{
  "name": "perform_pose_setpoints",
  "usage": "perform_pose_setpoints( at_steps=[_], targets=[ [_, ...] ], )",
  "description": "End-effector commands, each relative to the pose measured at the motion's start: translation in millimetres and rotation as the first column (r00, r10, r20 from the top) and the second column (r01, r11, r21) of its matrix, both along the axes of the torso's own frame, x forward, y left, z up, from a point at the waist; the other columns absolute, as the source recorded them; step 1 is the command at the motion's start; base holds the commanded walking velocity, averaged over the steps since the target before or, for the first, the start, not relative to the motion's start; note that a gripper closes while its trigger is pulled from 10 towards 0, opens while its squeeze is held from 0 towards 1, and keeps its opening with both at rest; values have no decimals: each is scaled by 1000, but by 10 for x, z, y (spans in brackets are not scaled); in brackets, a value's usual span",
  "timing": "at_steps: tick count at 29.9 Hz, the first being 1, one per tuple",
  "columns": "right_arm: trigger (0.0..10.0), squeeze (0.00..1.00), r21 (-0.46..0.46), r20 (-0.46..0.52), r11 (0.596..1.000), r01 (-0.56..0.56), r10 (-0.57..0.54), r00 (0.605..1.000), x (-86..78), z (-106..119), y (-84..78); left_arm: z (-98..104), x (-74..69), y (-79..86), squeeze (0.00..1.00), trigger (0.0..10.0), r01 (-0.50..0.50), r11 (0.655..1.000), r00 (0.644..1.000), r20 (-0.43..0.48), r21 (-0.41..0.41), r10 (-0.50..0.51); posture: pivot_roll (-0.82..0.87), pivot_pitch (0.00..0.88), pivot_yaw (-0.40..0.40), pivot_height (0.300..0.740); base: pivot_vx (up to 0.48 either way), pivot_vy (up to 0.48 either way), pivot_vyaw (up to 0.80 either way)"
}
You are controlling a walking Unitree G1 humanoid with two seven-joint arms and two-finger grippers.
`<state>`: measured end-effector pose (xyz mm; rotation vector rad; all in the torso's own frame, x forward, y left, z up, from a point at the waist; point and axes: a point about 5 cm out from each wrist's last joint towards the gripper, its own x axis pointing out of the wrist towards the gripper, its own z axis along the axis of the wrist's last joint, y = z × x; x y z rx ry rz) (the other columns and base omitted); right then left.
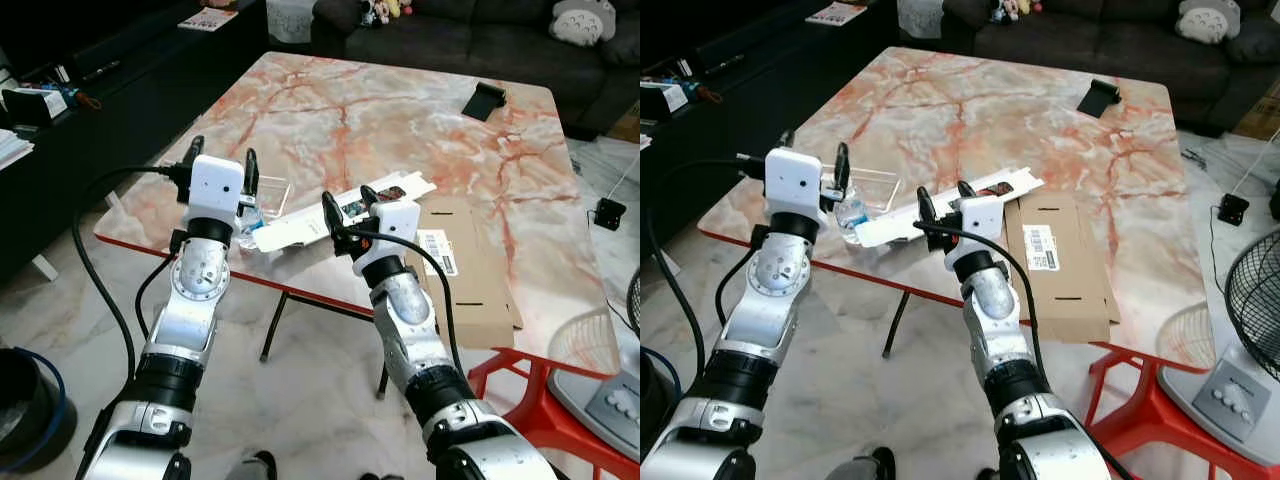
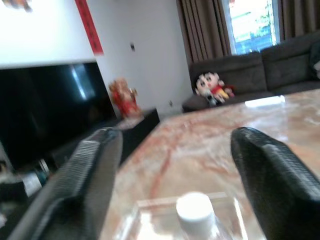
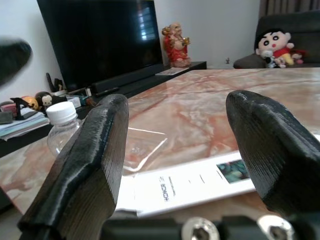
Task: Picking trash to rubbish bin
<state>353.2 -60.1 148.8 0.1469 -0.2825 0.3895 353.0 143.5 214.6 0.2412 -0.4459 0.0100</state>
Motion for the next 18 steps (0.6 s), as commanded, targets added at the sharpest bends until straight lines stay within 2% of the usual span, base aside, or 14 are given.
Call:
perform_pose_setpoints(
  at_steps=[1, 4, 10, 11, 15, 18],
  targets=[
    [10000, 0, -4, 2, 1000, -2, 2, 1000, -16, -8, 12, 16, 38, 49, 1000, 10000, -5, 999, 1000, -16, -39, 4, 132, 148, -7, 740, 0, 0, 0],
    [10000, 0, -4, 0, 1000, -2, 2, 1000, -16, -12, 11, 14, 47, 66, 1000, 10000, -5, 999, 1000, -22, -43, 4, 132, 149, -6, 740, 0, 0, 0],
    [10000, 0, -10, -6, 1000, -6, 6, 1000, -22, -30, 20, 3, 81, 146, 1000, 10000, -33, 999, 998, -45, 2, 33, 135, 147, -8, 740, 0, 0, 0],
    [10000, 0, -10, -6, 1000, -8, 7, 1000, -20, -28, 22, 0, 83, 144, 0, 10000, -32, 999, 998, -48, 3, 32, 136, 148, -8, 740, 0, 0, 0],
    [10000, 0, -11, -5, 1000, -9, 9, 1000, -16, -18, 25, 8, 71, 143, 0, 10000, -30, 998, 999, -34, -61, 28, 132, 149, -10, 740, 0, 0, 0],
    [10000, 0, -11, -5, 1000, -10, 10, 1000, -19, -20, 25, 24, 51, 147, 0, 10000, -29, 997, 999, -16, -67, 28, 132, 159, -13, 740, 0, 0, 0]
  ],
)
